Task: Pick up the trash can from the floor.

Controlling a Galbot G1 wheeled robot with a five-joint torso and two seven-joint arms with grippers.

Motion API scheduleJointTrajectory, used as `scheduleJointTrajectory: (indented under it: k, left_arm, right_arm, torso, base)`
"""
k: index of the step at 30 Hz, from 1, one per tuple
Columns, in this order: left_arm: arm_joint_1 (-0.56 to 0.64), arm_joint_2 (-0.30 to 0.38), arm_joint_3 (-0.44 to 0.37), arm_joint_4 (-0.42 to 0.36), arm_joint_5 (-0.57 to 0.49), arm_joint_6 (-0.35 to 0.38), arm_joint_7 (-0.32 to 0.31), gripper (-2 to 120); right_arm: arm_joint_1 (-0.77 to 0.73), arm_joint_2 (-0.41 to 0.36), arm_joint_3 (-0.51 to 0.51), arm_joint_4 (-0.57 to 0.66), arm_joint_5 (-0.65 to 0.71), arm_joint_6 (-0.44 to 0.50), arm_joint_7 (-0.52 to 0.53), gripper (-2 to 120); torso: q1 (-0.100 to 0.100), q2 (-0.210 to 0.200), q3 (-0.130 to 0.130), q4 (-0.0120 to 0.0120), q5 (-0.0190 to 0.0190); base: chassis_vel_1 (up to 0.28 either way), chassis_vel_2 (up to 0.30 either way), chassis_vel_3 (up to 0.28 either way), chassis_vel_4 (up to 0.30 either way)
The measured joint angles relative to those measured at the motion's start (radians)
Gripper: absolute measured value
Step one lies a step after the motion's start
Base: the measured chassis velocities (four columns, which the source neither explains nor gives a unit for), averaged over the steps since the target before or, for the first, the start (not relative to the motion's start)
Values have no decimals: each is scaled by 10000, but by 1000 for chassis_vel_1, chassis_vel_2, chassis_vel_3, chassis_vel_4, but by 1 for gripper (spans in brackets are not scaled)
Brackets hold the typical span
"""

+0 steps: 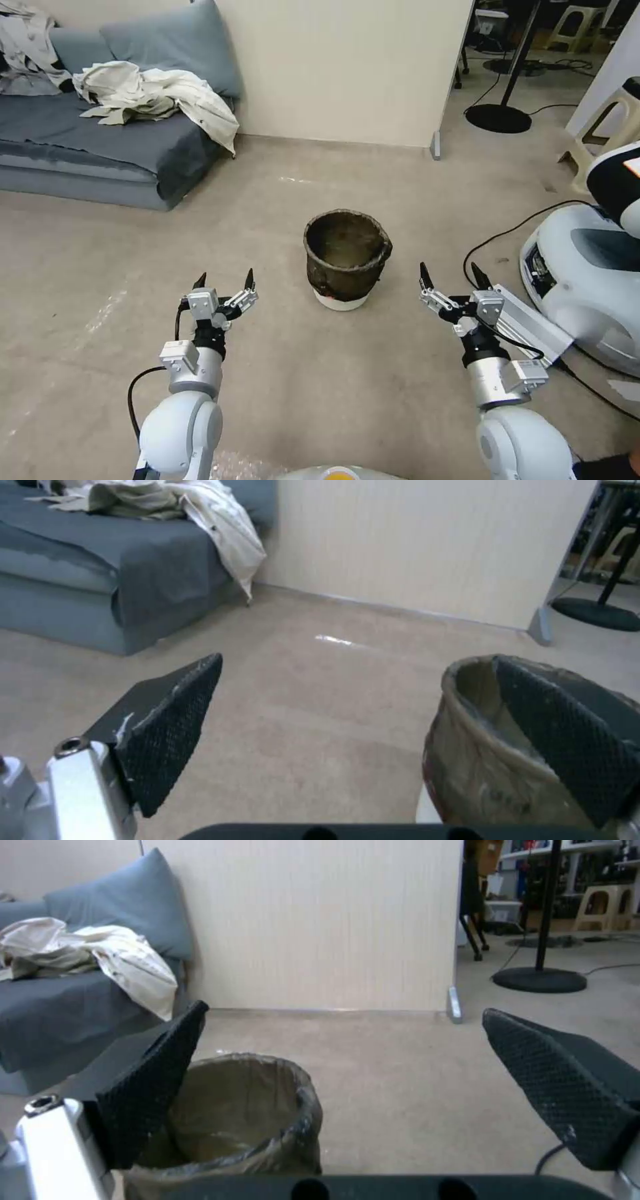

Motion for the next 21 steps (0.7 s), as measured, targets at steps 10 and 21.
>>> scheduleJointTrajectory:
  k: [10,21]
  left_arm:
    - [17,20,-6,32,-34,-65,34,100]
    - [-3,32,19,111,-58,-108,62,100]
  right_arm:
    - [-31,27,-35,9,-48,0,9,100]
    - [-51,54,-49,-7,-77,61,6,100]
  torso:
    - [-2,0,0,0,-1]
    - [-2,0,0,1,0]
  base:
    - [-96,108,95,-110]
    - [-122,105,122,-107]
